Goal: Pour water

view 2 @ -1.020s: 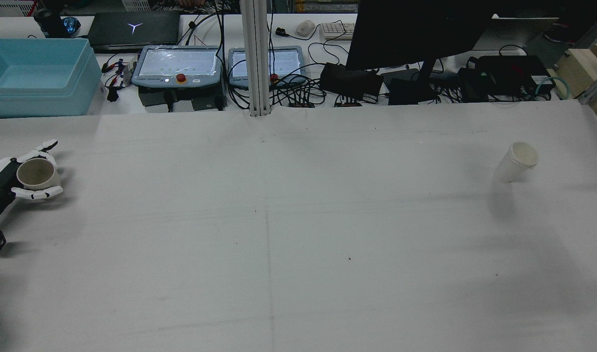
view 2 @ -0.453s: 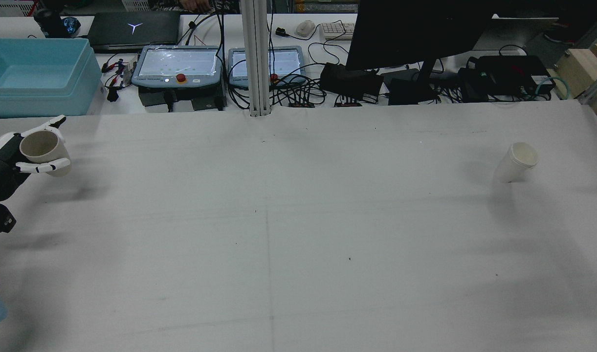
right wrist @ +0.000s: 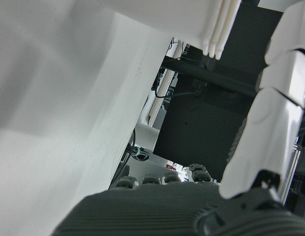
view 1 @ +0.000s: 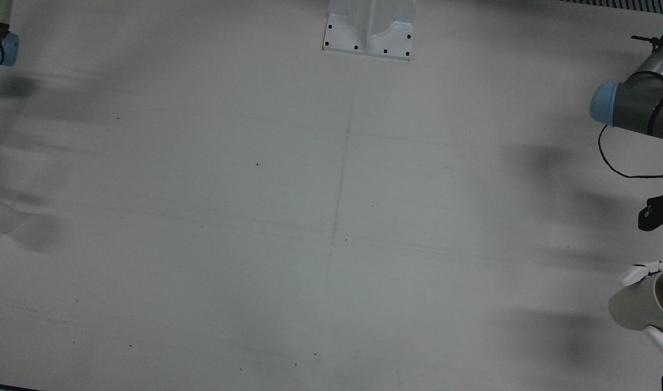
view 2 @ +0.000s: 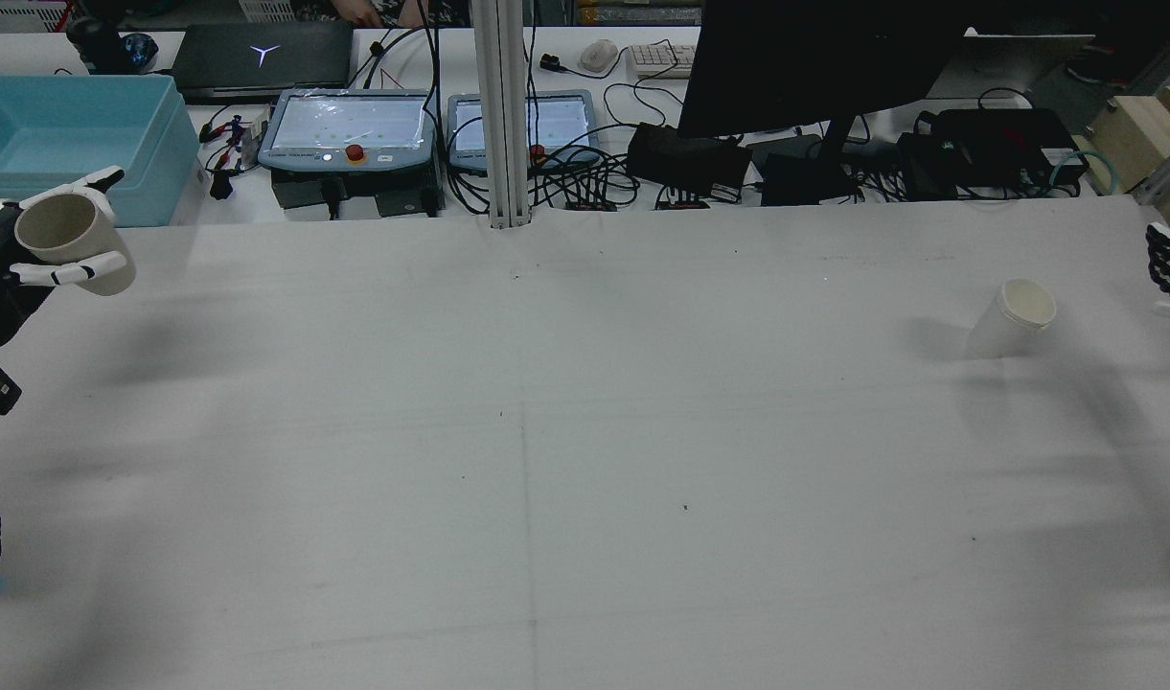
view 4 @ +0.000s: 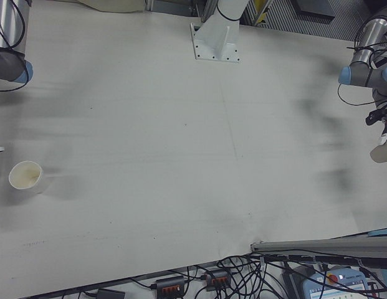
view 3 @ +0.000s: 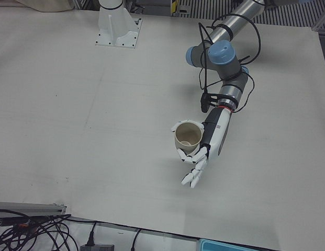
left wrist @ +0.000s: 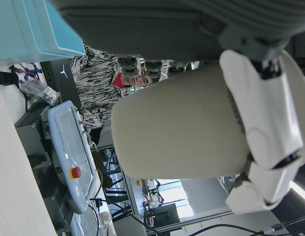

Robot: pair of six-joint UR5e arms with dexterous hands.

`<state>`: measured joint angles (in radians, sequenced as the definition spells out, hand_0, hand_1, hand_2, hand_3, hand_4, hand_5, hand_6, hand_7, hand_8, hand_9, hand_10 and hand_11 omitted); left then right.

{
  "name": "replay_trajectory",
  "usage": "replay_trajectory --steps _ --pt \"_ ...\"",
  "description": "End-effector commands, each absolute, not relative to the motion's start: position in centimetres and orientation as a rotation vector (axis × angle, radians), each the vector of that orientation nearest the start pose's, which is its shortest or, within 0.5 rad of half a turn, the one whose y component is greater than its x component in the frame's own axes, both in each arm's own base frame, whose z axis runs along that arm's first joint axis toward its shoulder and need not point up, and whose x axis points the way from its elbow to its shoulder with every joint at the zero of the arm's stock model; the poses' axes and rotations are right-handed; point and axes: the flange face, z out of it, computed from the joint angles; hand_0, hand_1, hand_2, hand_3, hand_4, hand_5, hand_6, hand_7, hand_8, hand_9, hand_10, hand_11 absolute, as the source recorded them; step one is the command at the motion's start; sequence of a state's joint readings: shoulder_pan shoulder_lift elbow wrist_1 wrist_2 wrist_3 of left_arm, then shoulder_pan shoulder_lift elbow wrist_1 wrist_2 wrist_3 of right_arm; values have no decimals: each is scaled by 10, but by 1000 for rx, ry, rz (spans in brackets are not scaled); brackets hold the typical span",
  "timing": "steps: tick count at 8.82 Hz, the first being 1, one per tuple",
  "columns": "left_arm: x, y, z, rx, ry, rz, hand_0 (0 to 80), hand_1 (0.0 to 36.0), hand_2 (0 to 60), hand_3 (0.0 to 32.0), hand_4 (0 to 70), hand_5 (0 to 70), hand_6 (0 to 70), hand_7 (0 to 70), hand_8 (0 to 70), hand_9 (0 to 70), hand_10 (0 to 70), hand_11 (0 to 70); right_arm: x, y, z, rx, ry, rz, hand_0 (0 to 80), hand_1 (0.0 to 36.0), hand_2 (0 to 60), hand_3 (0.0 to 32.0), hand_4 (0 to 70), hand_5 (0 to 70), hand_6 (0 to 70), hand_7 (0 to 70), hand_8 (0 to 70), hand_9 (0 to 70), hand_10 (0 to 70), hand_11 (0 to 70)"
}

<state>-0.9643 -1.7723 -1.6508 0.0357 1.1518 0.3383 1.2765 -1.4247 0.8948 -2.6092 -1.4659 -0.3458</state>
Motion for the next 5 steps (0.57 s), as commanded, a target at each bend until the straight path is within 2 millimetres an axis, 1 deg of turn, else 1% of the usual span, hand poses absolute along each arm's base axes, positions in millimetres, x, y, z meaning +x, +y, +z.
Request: replay_trajectory --steps 1,2,3,4,5 --pt "161 -576 539 108 2296 -1791 445 360 600 0 338 658 93 125 38 60 35 72 -79 -541 866 -151 2642 -2422 498 176 78 0 21 53 10 34 0 2 0 0" --pt "160 -574 542 112 2289 -1794 448 360 600 0 337 647 91 122 37 58 34 70 -78 -537 869 -148 2639 -2432 505 182 71 0 17 37 3 23 0 0 0 0" --pt "159 -574 542 114 2291 -1794 447 360 600 0 336 645 91 121 38 59 34 71 -74 -528 874 -145 2630 -2443 504 182 67 0 11 26 0 12 0 0 0 0" --pt "159 -574 542 114 2291 -1794 446 360 600 0 336 638 90 120 37 59 34 70 -70 -527 873 -146 2625 -2436 504 181 61 0 5 17 0 1 0 0 0 0" --pt "157 -574 541 115 2293 -1793 446 360 600 0 335 633 88 118 36 57 33 70 -65 -516 875 -144 2627 -2431 506 181 52 0 2 9 0 0 0 0 0 0"
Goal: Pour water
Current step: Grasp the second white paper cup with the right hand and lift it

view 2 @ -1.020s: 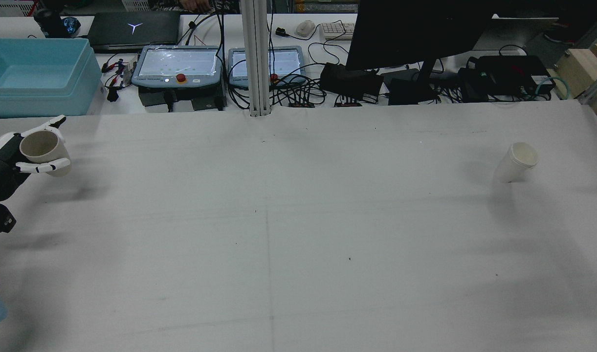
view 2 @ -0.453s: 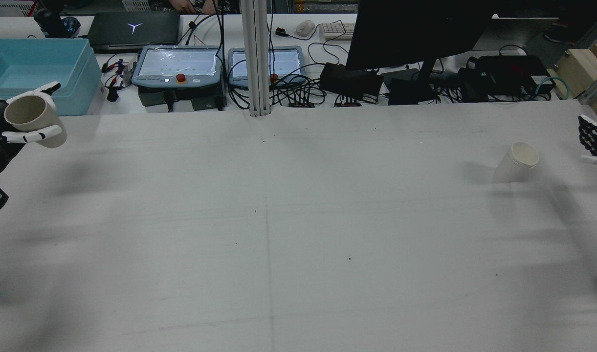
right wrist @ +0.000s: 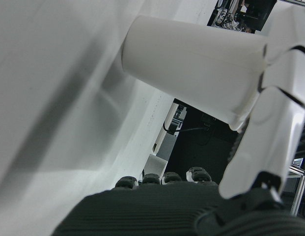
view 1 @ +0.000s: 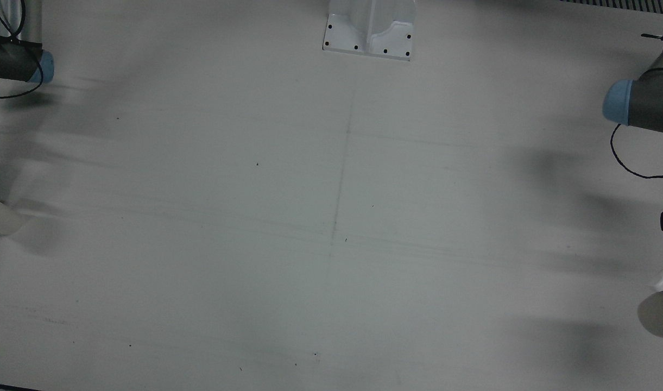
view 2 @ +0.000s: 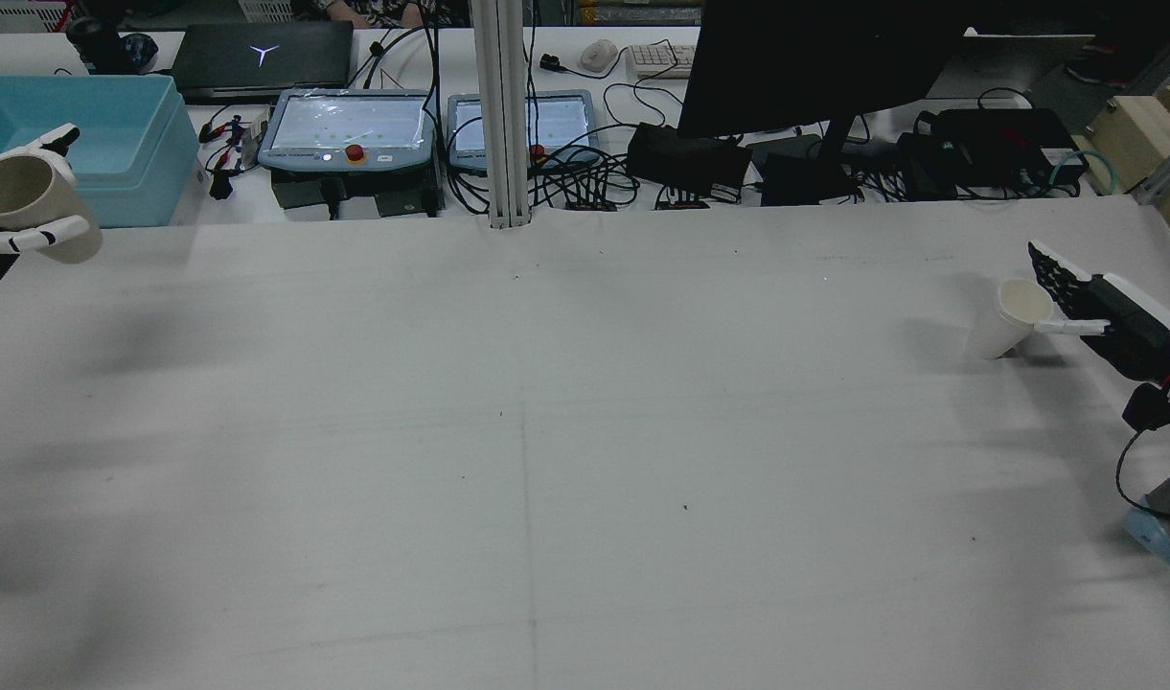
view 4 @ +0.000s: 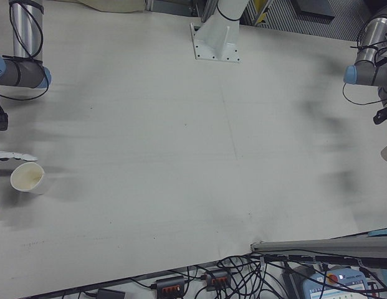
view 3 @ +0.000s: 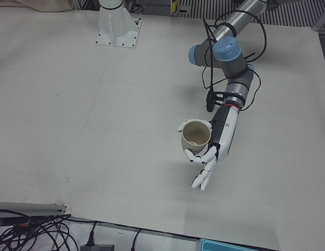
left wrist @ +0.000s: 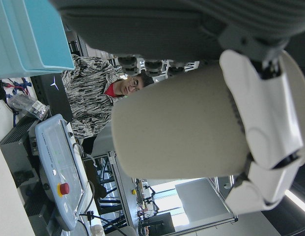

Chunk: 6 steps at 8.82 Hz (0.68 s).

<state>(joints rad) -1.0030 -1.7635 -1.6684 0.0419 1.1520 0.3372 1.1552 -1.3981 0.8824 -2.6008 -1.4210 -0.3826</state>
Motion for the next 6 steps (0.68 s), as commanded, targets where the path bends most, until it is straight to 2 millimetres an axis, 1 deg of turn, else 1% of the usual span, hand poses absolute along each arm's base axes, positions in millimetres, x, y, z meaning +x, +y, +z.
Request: replay_trajectory --steps 1,2,3,4,5,6 --pt "145 -577 540 140 2301 -1800 446 360 600 0 333 629 88 118 35 56 33 69 -64 -513 875 -148 2630 -2430 507 183 49 0 0 3 0 0 0 0 0 0" --pt "141 -578 540 147 2305 -1802 448 360 600 0 331 626 87 116 34 54 33 68 -77 -513 874 -141 2660 -2436 510 184 46 0 0 2 0 0 0 0 0 0" --pt "138 -579 539 154 2309 -1804 451 360 600 0 331 623 86 115 33 53 33 68 -89 -519 870 -181 2692 -2433 508 184 49 0 0 10 0 0 0 0 0 0" --pt "136 -579 539 151 2309 -1800 452 360 600 0 331 623 87 116 33 53 33 68 -99 -525 863 -198 2683 -2407 505 182 53 0 0 15 0 0 0 0 0 0" --pt "130 -579 542 161 2310 -1804 452 360 600 0 331 622 87 116 33 53 33 68 -107 -530 857 -191 2694 -2391 502 179 59 0 1 18 0 0 0 0 0 0" --pt "129 -579 543 165 2310 -1804 453 360 600 0 331 621 86 116 33 53 32 67 -111 -533 853 -184 2704 -2381 505 181 61 0 7 30 0 7 0 0 0 0"
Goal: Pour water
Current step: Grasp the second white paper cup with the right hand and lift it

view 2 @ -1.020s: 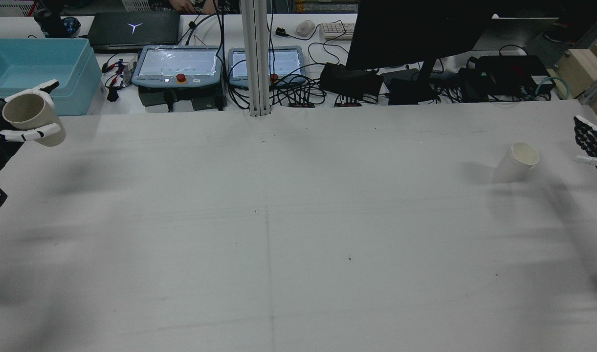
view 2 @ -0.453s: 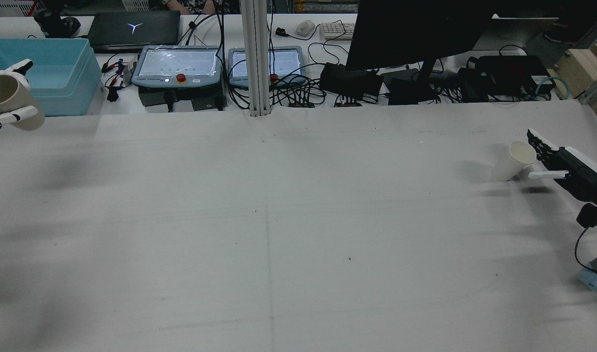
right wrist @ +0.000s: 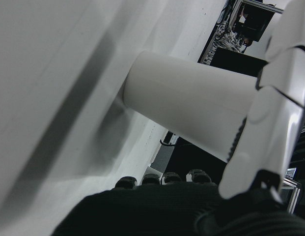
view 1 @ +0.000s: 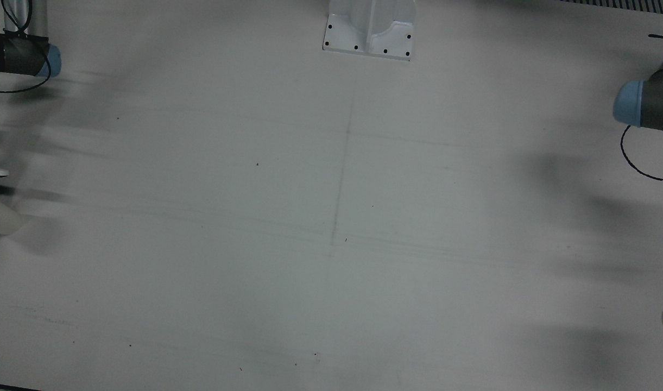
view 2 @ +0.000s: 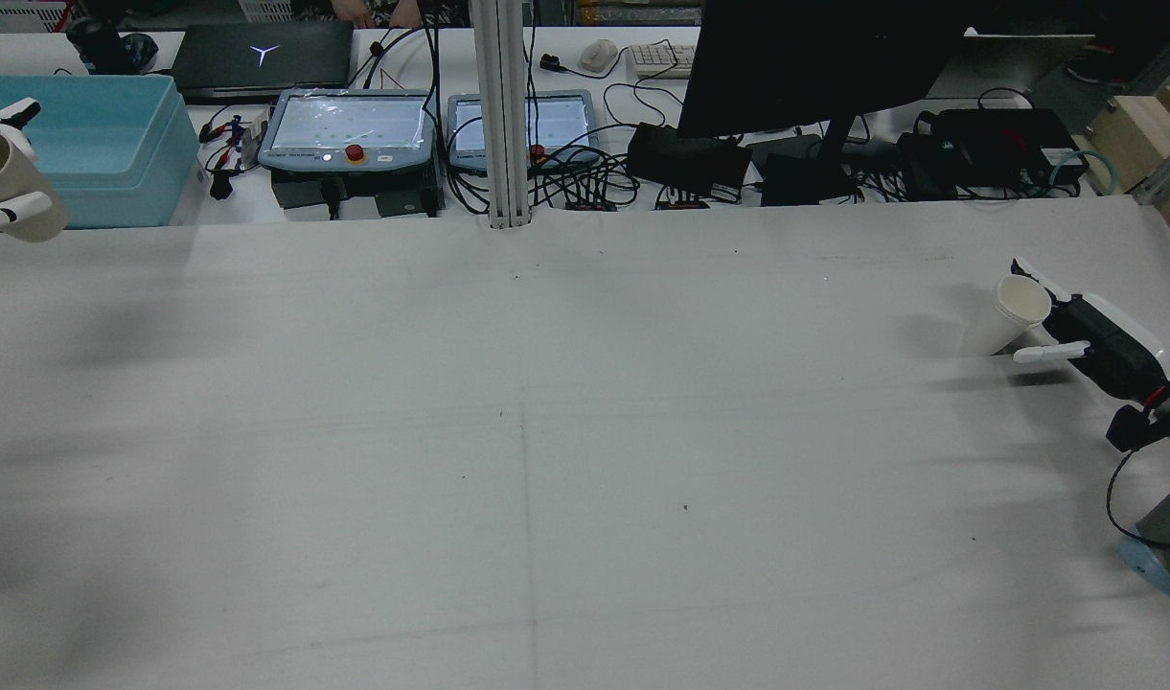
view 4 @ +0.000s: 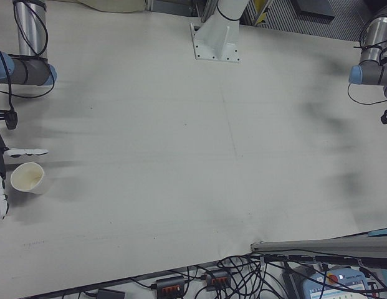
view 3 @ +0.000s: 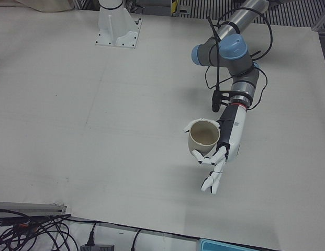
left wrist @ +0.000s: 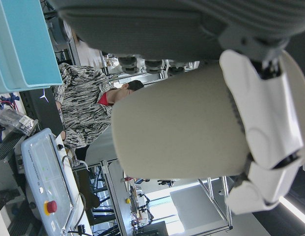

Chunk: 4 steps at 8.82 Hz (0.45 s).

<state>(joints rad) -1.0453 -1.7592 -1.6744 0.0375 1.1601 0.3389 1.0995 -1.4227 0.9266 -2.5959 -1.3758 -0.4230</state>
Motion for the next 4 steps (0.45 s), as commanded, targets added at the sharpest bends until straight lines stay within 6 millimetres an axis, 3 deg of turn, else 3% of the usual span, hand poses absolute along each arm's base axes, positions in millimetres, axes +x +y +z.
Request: replay_trajectory --steps 1,3,4 --pt "128 -578 546 168 2306 -1806 451 360 600 0 329 615 86 116 33 53 33 68 -117 -537 850 -176 2716 -2370 509 185 61 0 11 37 0 12 0 0 0 0" --pt "129 -578 550 166 2305 -1805 448 360 600 0 328 613 86 115 33 54 34 69 -118 -538 847 -178 2718 -2368 517 193 68 0 17 54 3 28 0 0 0 0" --pt "128 -578 550 167 2307 -1805 451 360 600 0 326 610 86 115 34 54 34 69 -119 -541 840 -179 2725 -2357 525 205 96 0 23 143 30 86 20 52 19 50"
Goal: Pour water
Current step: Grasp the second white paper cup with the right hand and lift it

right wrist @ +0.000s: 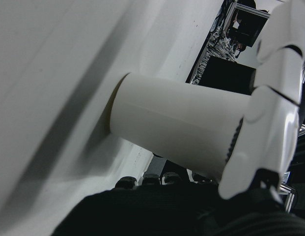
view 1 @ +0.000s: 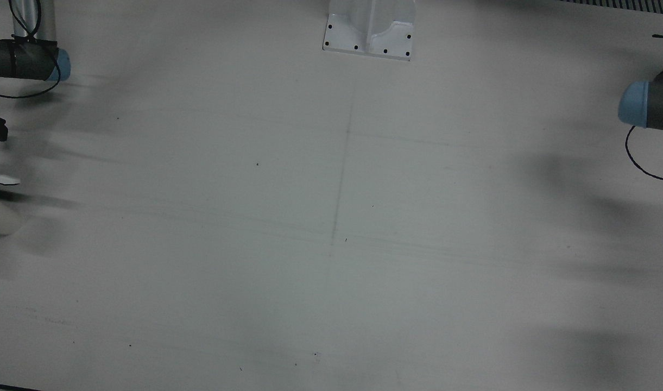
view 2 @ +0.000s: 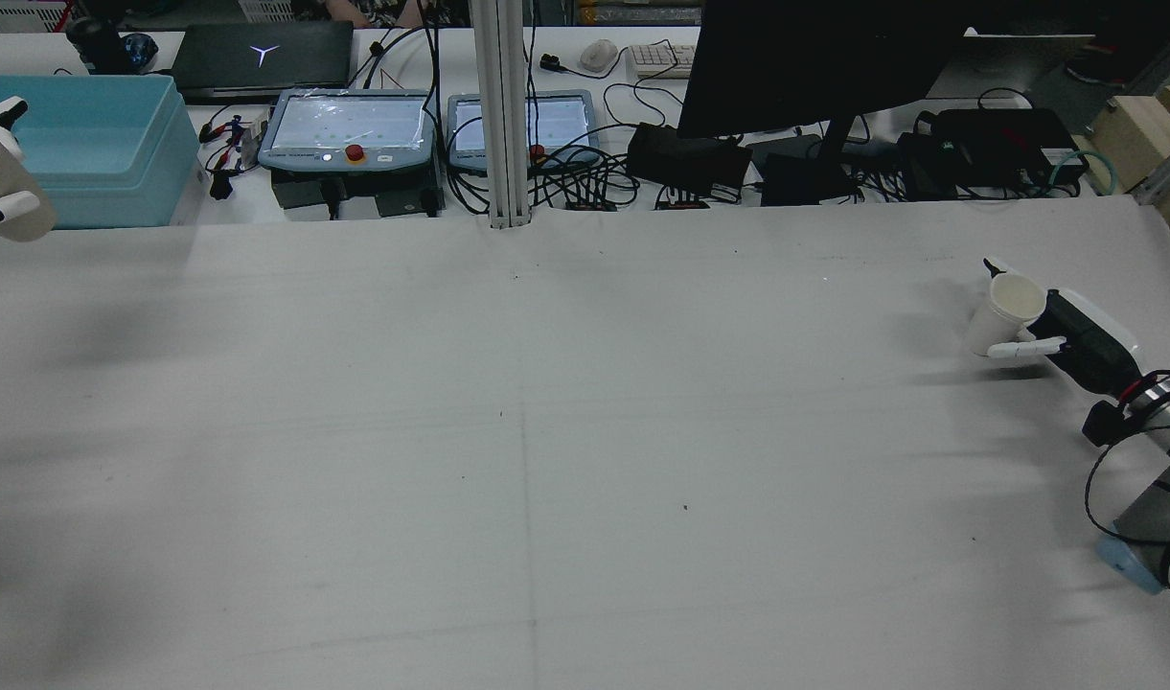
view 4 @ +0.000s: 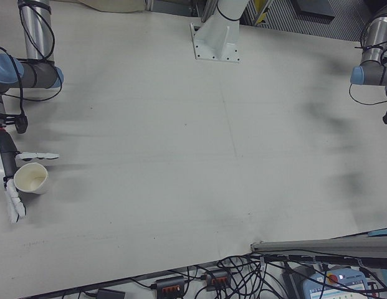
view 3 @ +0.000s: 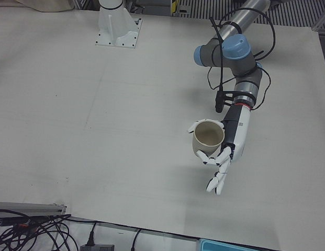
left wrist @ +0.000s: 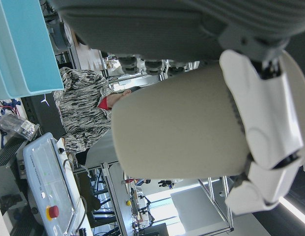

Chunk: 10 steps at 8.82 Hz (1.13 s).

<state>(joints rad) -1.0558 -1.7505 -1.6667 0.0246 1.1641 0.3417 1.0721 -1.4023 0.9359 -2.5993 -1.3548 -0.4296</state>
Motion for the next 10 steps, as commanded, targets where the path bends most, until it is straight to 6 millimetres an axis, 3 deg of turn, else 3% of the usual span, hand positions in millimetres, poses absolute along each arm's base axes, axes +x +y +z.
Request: replay_trajectory --steps 1,2,3,4,5,6,7,8,9,10 --pt "128 -578 551 166 2306 -1806 451 360 600 0 325 607 86 115 34 54 33 68 -116 -540 842 -186 2719 -2366 550 223 157 0 46 475 126 269 175 281 148 237" --pt "127 -575 555 166 2303 -1806 451 360 600 0 324 606 86 114 34 54 34 69 -114 -538 844 -195 2708 -2384 600 274 290 0 60 700 234 472 358 524 312 469" --pt "127 -572 560 166 2296 -1810 449 360 600 0 325 603 86 115 34 55 35 70 -111 -536 846 -204 2701 -2391 786 340 390 0 94 700 357 655 504 700 463 680" --pt "127 -572 561 168 2295 -1809 449 360 600 0 324 601 86 115 34 56 35 70 -111 -534 848 -206 2699 -2396 800 356 432 0 94 700 389 682 542 700 508 700" --pt "127 -572 558 166 2302 -1805 449 360 600 0 324 602 87 116 35 57 35 70 -108 -541 837 -209 2706 -2358 800 355 416 0 83 700 378 651 529 700 510 700" --pt "127 -571 553 162 2310 -1798 451 360 600 0 325 600 87 116 35 57 35 70 -88 -544 808 -253 2717 -2280 800 354 409 0 74 700 362 621 510 700 502 700" --pt "129 -572 550 156 2312 -1794 452 360 600 0 325 600 87 117 35 57 36 71 -62 -547 759 -306 2685 -2274 800 359 406 0 70 700 347 596 492 693 489 700" --pt "135 -571 546 146 2313 -1788 455 360 600 0 327 605 87 118 35 55 33 68 -44 -556 691 -353 2660 -2262 800 360 390 0 73 700 343 584 473 666 458 677" --pt "143 -570 543 130 2311 -1779 458 360 600 0 330 612 88 119 34 55 33 68 -38 -558 635 -391 2672 -2243 800 360 377 0 74 700 338 578 464 652 436 645" --pt "165 -575 525 94 2322 -1752 457 360 600 0 332 614 89 120 34 56 33 68 -42 -563 579 -443 2711 -2212 800 360 356 0 65 700 322 556 451 635 429 633"
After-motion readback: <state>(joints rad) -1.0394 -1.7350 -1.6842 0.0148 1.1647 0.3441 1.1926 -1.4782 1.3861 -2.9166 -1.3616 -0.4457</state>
